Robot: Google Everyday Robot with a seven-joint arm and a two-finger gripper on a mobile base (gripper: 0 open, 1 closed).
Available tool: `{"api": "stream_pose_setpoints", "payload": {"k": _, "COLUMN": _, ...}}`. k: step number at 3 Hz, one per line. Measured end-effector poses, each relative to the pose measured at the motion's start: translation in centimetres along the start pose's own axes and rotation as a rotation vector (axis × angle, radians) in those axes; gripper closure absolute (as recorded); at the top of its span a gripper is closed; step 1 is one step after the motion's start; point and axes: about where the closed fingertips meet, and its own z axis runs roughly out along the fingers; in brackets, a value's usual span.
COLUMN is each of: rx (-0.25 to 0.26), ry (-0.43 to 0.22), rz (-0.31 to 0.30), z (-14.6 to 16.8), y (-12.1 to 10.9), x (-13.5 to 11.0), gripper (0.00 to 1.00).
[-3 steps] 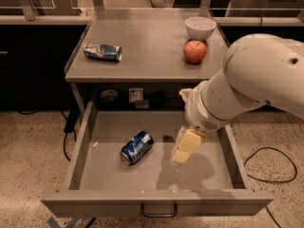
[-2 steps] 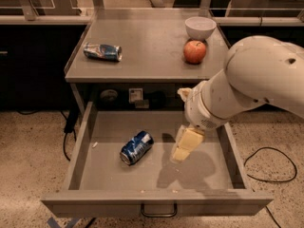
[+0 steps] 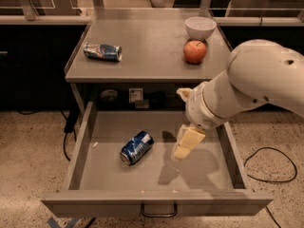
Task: Pick pepsi can from top drawer and place on counter
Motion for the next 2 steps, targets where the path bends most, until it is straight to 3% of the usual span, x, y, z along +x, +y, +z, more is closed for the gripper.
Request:
{"api": "stream_pose_setpoints", "payload": {"k": 1, "rx": 0.067, "ry": -0.02, "rz": -0.043, "z": -1.1, "y": 0.4, "x": -0.5, "gripper": 0.0}}
{"api": "stream_pose_setpoints", "payload": {"k": 2, "rx": 0.158, "ry": -0.058, "rz": -0.132, "z": -2.2, "y": 1.9, "x": -2.1, "gripper": 0.0}}
